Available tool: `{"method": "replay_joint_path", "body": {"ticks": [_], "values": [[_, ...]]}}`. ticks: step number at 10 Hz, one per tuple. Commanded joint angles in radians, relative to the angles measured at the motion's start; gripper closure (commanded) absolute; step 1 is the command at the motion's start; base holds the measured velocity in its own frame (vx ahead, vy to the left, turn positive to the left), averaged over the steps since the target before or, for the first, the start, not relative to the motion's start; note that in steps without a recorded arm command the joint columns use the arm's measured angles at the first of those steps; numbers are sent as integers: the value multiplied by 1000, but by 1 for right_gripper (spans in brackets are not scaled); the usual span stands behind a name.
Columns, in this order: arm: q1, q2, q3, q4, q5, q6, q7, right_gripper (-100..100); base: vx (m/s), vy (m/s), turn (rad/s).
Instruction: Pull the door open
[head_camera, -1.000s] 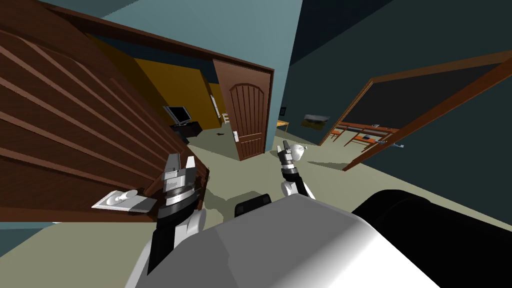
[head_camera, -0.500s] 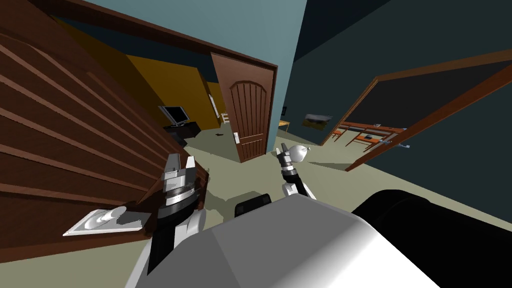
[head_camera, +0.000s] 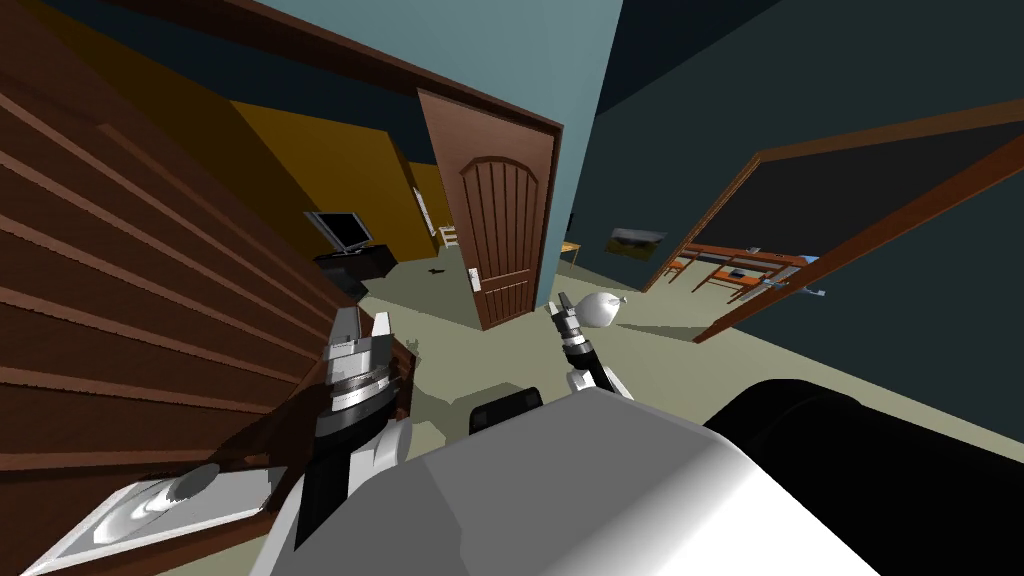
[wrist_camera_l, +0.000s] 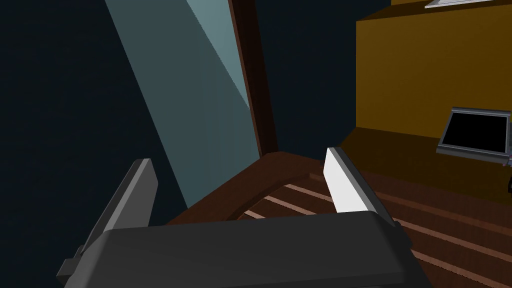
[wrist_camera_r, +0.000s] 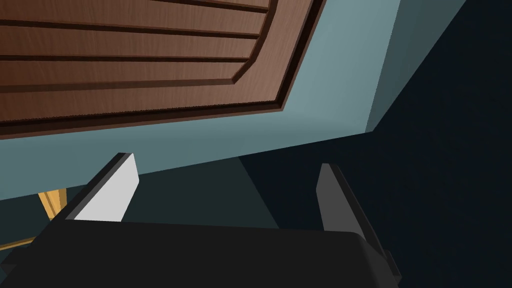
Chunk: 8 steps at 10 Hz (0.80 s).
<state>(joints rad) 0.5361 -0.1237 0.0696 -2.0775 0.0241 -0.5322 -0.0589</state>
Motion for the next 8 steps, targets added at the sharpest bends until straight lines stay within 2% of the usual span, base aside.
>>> {"method": "replay_joint_path", "body": {"ticks": [1,4,5,8], "values": [[-4,-26,-1,31,4,-15,-27,-100,194,145,-39],[-5,-77,0,92,13,-49,-77,-100,197,133,-52],[-5,-85,0,103,15,-55,-85,-100,166,105,-30],[-7,-138,1,168,25,-92,-139,-100,147,133,-50]]}}
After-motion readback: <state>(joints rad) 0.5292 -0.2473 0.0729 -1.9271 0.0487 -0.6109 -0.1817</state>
